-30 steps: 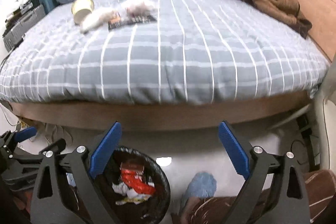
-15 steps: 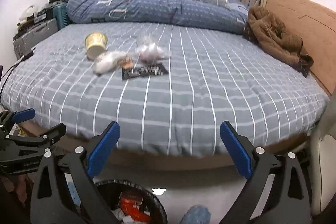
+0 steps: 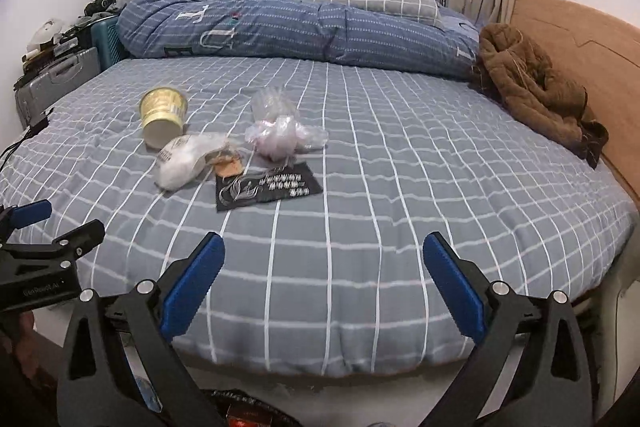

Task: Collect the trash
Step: 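Raise both tools back over the bed toward the remaining trash, then grasp the yellow paper cup with the left tool while the right tool grasps the clear plastic bag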

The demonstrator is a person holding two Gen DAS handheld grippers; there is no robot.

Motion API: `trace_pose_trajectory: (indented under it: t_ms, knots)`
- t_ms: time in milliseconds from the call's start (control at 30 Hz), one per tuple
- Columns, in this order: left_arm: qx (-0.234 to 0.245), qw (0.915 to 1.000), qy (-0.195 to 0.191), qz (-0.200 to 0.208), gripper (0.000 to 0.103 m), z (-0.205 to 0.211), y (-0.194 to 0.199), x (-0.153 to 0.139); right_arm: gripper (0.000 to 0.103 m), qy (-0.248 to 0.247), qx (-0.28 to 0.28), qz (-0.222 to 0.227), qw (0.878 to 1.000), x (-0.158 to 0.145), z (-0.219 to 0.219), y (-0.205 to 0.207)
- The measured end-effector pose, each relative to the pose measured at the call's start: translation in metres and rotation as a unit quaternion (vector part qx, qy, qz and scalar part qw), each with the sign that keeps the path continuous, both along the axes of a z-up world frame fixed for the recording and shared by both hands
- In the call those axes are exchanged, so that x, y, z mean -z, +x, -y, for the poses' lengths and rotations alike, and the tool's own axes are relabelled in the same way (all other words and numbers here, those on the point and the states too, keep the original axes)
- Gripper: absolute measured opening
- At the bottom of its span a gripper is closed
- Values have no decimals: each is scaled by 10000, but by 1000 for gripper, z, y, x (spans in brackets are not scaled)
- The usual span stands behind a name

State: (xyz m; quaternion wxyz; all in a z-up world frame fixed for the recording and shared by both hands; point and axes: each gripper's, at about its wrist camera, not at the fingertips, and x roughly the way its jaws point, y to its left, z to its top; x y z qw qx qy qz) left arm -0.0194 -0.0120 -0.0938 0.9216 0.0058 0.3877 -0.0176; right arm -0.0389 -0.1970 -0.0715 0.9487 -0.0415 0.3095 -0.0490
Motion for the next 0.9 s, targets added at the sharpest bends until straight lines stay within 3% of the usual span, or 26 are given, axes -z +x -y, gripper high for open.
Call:
trace_pose_trajectory:
  t_ms: [900]
  knots:
    - [-379,9992,61,-60,97,-27,178,3,95,94,-270,-331,9990,20,-15,167]
